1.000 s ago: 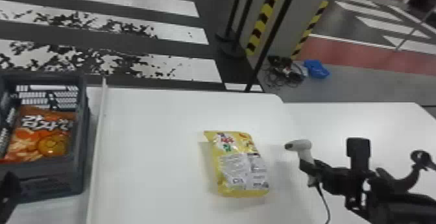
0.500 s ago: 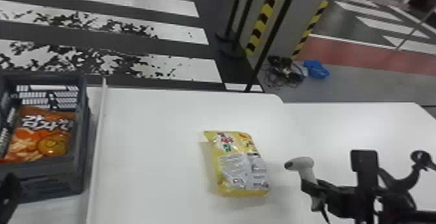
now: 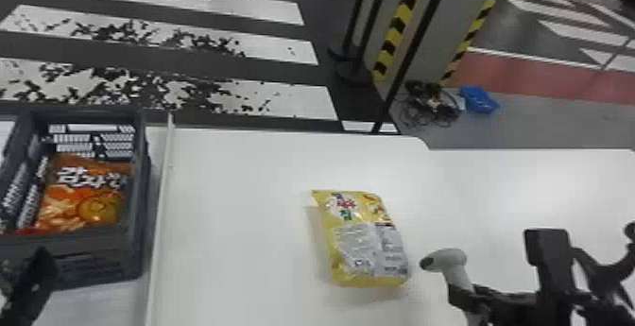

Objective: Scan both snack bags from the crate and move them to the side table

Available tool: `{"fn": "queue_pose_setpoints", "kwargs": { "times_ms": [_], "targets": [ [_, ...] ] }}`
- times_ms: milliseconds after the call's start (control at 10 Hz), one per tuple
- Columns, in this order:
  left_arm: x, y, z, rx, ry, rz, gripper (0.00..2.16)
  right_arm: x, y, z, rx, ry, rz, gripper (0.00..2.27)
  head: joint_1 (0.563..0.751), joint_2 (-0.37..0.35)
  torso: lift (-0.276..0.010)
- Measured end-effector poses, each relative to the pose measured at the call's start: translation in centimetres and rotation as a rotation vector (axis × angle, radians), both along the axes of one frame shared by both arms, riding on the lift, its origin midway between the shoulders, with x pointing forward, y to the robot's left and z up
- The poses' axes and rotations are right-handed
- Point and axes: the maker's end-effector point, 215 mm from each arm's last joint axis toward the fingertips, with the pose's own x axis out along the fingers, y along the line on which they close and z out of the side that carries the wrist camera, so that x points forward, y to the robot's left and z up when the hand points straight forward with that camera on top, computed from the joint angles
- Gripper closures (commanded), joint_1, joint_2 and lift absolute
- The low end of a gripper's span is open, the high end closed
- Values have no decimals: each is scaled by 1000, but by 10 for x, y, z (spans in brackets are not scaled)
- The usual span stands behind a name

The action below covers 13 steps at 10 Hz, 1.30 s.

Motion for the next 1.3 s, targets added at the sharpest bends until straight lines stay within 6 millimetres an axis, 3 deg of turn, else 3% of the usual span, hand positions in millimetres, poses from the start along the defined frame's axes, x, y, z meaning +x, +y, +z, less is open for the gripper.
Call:
{"fn": "queue_pose_setpoints", "kwargs": {
  "times_ms": [700, 1100, 1300],
  "targets": [
    [-1, 0, 1, -3, -8, -3, 73, -22, 91, 32, 40, 44, 110, 2223, 695, -139, -99],
    [-1, -3, 3, -6, -10, -11, 73, -4, 137, 38, 76, 5, 183, 2223, 695, -60, -99],
    [-1, -4, 3, -4, -11, -15, 73, 4, 141, 36, 72, -3, 188, 2223, 695, -47, -99]
  ]
}}
